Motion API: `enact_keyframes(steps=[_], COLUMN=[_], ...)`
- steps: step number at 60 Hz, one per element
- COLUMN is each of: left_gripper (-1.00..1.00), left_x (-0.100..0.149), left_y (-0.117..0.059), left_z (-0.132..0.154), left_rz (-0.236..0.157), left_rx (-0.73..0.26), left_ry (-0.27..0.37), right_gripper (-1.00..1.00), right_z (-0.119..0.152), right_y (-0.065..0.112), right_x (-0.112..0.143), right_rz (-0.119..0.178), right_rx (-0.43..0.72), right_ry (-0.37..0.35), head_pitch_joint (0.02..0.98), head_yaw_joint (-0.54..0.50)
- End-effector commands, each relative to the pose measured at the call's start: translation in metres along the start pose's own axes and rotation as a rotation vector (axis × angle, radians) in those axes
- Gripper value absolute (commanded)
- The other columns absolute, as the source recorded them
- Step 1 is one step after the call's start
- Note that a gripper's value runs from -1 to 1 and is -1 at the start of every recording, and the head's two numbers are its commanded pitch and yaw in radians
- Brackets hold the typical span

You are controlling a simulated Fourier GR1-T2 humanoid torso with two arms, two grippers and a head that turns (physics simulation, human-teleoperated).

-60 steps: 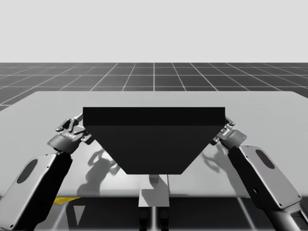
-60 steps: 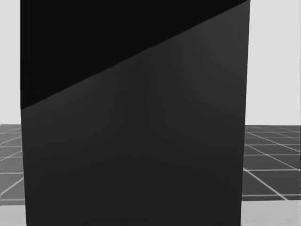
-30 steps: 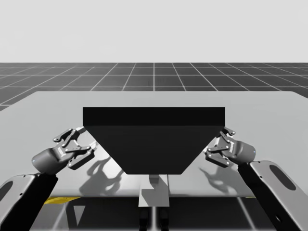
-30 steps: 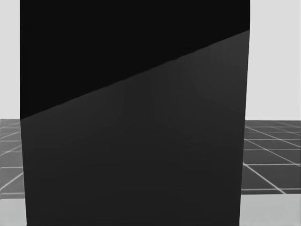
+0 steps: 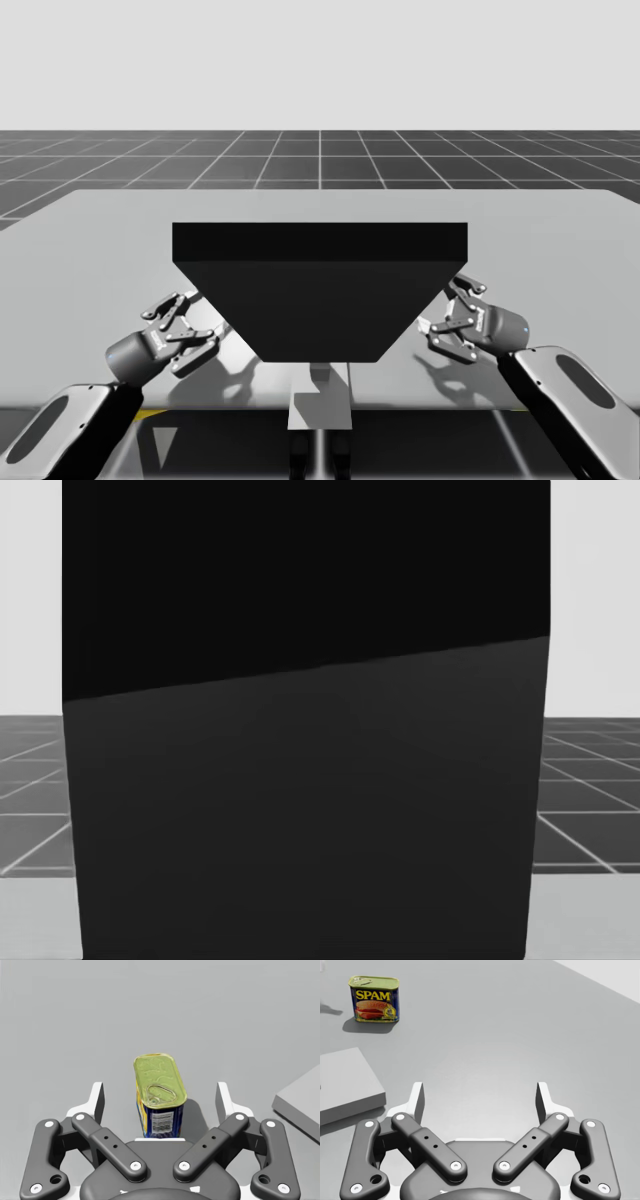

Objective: Reach around the screen and pick up the object behind it.

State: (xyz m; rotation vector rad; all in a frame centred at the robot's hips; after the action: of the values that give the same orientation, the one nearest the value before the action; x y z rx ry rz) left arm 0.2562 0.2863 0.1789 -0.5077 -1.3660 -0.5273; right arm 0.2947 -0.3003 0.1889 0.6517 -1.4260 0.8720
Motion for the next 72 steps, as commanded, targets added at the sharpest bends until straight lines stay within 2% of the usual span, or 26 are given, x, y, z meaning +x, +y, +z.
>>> enact_keyframes(steps=[1, 12, 24, 37, 45, 47, 48, 49, 50, 51, 61, 72], left_gripper=[-1.0, -1.0, -1.0, -1.0, -1.0, -0.81, -0.45, 0.43, 0.76, 0.9, 1.0, 1.0], left_x=[-0.017, -0.024, -0.028, -0.037, -0.042, -0.043, -0.044, -0.045, -0.045, -0.046, -0.051, -0.037], left_y=[0.003, 0.0, 0.006, 0.014, 0.013, 0.013, 0.012, 0.011, 0.011, 0.011, 0.01, 0.015], left_z=[-0.012, -0.03, -0.05, -0.059, -0.061, -0.062, -0.062, -0.063, -0.064, -0.064, -0.065, -0.047], left_rz=[0.007, -0.027, -0.034, 0.012, 0.007, -0.001, -0.002, 0.002, 0.001, -0.001, 0.0, -0.003], left_rx=[0.024, 0.019, 0.019, 0.029, 0.01, 0.008, 0.006, -0.002, -0.004, -0.006, -0.019, 0.045], left_ry=[0.05, 0.084, 0.101, 0.117, 0.125, 0.125, 0.126, 0.132, 0.135, 0.142, 0.164, 0.116], right_gripper=[-1.0, -1.0, -1.0, -1.0, -1.0, -1.0, -1.0, -1.0, -1.0, -1.0, -1.0, -1.0], right_z=[0.0, -0.002, -0.001, -0.002, -0.002, -0.002, -0.002, -0.002, -0.002, -0.003, -0.003, -0.002], right_y=[0.005, 0.005, 0.006, 0.006, 0.007, 0.007, 0.007, 0.006, 0.007, 0.007, 0.007, 0.007], right_x=[-0.003, -0.006, -0.008, -0.011, -0.011, -0.011, -0.012, -0.012, -0.012, -0.012, -0.013, -0.013], right_rz=[-0.006, -0.002, 0.002, 0.009, 0.016, 0.017, 0.018, 0.019, 0.02, 0.021, 0.024, 0.027], right_rx=[0.067, 0.069, 0.07, 0.07, 0.07, 0.07, 0.069, 0.068, 0.068, 0.067, 0.068, 0.066], right_ry=[0.001, 0.003, 0.003, 0.01, 0.011, 0.012, 0.013, 0.015, 0.016, 0.017, 0.021, 0.02], head_pitch_joint=[0.162, 0.172, 0.184, 0.196, 0.198, 0.198, 0.198, 0.198, 0.199, 0.199, 0.202, 0.197], head_yaw_joint=[-0.01, 0.0, 0.0, -0.01, -0.01, -0.01, -0.01, -0.01, -0.01, -0.01, -0.01, -0.02])
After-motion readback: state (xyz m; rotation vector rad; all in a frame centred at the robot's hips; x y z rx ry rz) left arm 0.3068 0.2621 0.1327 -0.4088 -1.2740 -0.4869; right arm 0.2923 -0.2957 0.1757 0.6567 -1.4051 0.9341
